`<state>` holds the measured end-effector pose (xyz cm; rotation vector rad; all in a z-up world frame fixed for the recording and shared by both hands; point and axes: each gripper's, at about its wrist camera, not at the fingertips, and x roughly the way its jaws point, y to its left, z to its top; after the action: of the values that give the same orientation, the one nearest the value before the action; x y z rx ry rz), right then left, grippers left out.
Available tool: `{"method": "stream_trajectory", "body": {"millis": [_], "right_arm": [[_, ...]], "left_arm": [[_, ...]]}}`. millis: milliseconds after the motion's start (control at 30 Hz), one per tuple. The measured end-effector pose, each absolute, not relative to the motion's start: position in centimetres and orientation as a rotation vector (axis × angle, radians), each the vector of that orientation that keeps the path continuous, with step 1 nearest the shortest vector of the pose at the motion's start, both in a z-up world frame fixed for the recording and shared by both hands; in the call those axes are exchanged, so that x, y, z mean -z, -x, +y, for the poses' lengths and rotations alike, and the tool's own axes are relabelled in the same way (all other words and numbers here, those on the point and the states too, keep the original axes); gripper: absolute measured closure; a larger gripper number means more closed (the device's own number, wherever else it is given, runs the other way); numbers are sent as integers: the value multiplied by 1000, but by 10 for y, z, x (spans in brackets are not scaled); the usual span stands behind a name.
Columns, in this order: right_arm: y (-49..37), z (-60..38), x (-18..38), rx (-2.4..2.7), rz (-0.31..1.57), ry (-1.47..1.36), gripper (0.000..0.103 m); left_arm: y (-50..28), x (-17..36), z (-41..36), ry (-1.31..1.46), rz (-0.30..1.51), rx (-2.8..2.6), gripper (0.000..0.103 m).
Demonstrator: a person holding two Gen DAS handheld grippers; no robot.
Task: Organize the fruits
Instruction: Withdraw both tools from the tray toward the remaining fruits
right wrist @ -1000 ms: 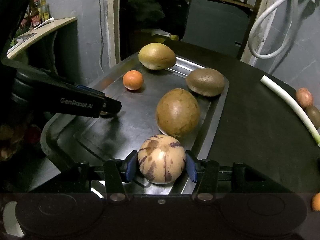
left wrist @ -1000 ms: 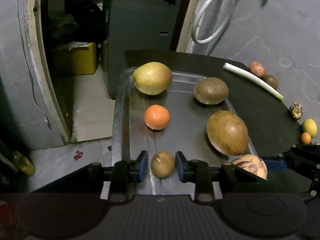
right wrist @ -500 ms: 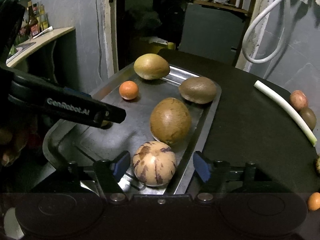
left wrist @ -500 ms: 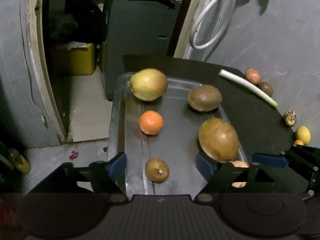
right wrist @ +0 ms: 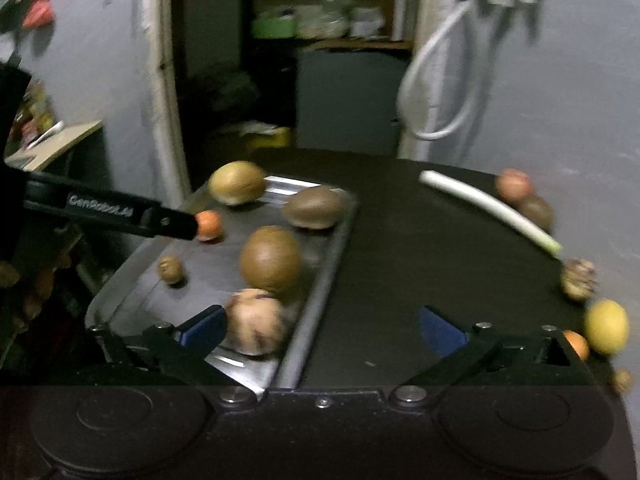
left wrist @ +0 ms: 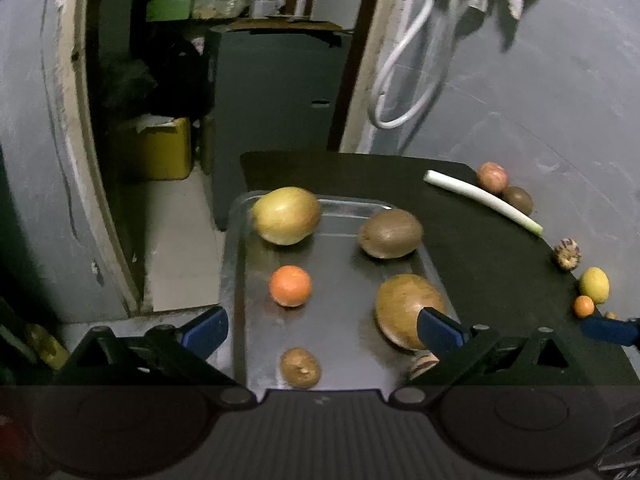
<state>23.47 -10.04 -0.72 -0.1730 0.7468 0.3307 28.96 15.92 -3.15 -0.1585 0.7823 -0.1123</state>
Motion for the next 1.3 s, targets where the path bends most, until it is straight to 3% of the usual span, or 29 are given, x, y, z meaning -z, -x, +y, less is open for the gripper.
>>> {"method": "stream_trajectory", "body": {"millis": [833,1133,1300], "right_arm": [[-144,-286,16,403,831,-129,1],[-152,-338,25,495,785,-311,1],[-167,-356,29,535,733,-419,7]], "left_arm": [[-315,42,-17,-151,843,606,1],[-328,46,-68,-331,758,767,1],[-339,49,-99,-417,693,873,1]]}}
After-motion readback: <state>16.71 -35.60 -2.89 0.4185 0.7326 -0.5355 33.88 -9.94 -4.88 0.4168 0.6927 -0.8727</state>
